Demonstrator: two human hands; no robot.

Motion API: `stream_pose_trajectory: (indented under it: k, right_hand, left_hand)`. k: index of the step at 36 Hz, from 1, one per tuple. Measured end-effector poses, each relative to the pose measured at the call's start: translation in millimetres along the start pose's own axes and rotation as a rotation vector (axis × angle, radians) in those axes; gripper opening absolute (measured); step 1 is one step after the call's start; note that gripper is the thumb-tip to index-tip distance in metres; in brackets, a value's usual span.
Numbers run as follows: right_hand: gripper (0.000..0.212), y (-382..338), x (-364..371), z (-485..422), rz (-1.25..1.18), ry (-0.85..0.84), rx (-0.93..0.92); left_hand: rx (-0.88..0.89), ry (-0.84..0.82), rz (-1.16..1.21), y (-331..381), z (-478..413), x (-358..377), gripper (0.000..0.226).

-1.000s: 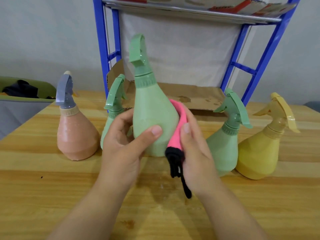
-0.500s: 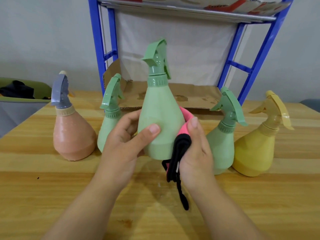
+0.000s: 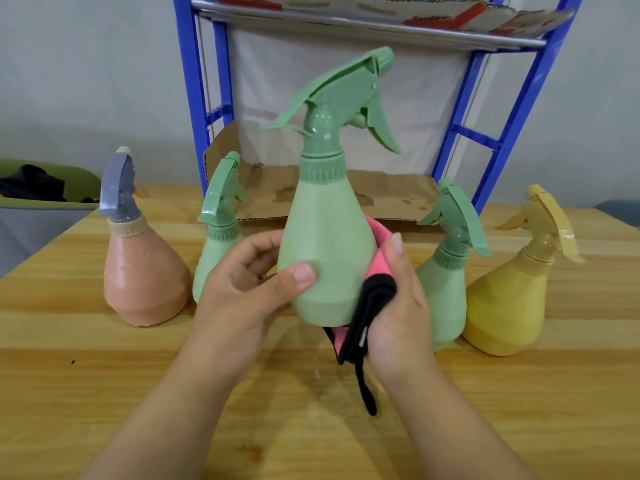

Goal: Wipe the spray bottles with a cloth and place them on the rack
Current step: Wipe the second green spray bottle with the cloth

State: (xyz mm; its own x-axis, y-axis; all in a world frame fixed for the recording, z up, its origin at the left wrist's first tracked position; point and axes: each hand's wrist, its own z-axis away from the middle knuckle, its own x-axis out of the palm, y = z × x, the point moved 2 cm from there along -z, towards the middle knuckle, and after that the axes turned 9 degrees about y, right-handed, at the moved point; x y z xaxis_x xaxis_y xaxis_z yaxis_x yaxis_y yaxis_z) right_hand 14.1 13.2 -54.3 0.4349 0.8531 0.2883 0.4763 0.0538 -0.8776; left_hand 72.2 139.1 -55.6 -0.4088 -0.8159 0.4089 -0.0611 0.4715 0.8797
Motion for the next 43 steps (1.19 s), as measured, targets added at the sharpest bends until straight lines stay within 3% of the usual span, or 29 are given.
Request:
stream_pose_trajectory:
  k: [4,7,10,13,16,18,23,25,30,36,38,40,42,43]
  right_hand:
    - [0.035,4,2,1,0.067,0.079,-0.034]
    - [0.054,6,5,5,0.169,0.111,-0.102]
    - [0.058,5,8,8,0.258,0.126,-0.190]
    - [0.058,3,8,7,0.279,0.114,-0.254]
    - [0.042,0,5,4,0.050,0.049,-0.107]
    - [0.046,3,2,3,-0.106,0.022,0.049]
    - [0.031,5,3,3,-0.053,0.121,0.075]
    - [0.032,5,3,3,0.008,0.157,0.033]
    - [0.047,8,2,5,0.120,0.184,0.001]
    - [0.036,1,-1,-1,-0.081,0.141,0.195]
    - [0.040,0,-1,-1,-0.133,0.139,0.236]
    - [0.041,-1,-1,-1,-0.128,0.159,0.219]
    - [0.041,0,0,-2,-0.081,0.175,0.169]
    - [0.041,1,0,-1,-0.033,0.179,0.137]
  left_hand:
    - [0.004,-0.003,-0.072,-1,0,3,0.061]
    - [0.021,-0.004,-0.064,-3,0,5,0.069]
    - [0.015,0.070,-0.037,-5,0,4,0.051]
    - [0.034,0.025,-0.048,-6,1,1,0.039]
    - [0.055,-0.032,-0.062,-1,4,2,0.052]
    - [0.032,-0.001,-0.070,-2,4,2,0.056]
    - [0.035,0.090,-0.136,-2,2,8,0.023]
    - [0.051,0.063,-0.181,-3,2,7,0.032]
    - [0.107,-0.020,-0.425,-7,0,3,0.083]
    - [-0.022,0.012,-0.145,-9,-2,-1,0.102]
    - [-0.036,-0.028,-0.092,-8,-2,0,0.090]
    - [-0.029,-0.066,-0.097,-8,-1,3,0.063]
    - [-0.027,-0.034,-0.127,-11,-3,2,0.037]
    - [-0.010,-0.016,-0.184,-12,-4,2,0.035]
